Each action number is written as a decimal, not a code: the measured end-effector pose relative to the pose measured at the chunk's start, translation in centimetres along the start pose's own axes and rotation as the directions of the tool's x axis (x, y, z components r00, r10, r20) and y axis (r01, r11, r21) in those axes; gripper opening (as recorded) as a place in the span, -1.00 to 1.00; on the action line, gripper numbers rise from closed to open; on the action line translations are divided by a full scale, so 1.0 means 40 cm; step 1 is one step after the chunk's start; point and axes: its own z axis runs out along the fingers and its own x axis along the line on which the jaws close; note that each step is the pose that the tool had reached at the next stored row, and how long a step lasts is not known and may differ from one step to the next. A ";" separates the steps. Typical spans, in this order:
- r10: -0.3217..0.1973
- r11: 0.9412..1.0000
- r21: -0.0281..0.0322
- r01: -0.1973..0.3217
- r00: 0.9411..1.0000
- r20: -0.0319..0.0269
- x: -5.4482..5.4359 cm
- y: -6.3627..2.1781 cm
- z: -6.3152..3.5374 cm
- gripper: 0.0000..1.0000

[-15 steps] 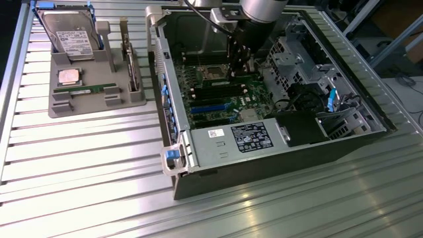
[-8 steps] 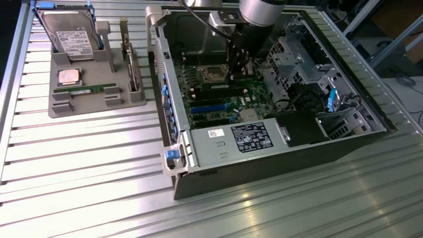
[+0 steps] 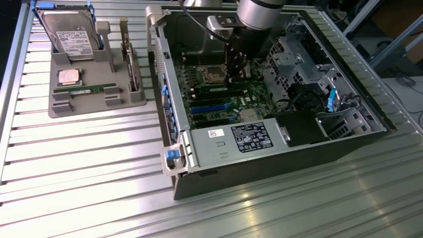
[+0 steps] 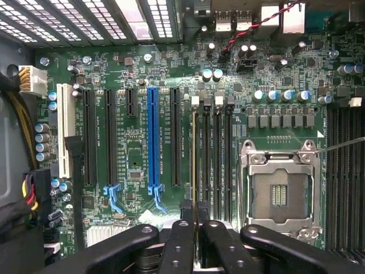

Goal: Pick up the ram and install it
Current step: 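Insert the ram into the slot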

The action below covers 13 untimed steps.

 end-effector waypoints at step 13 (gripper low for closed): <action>0.000 1.000 0.000 0.000 1.000 -0.003 -0.013 0.009 0.023 -0.76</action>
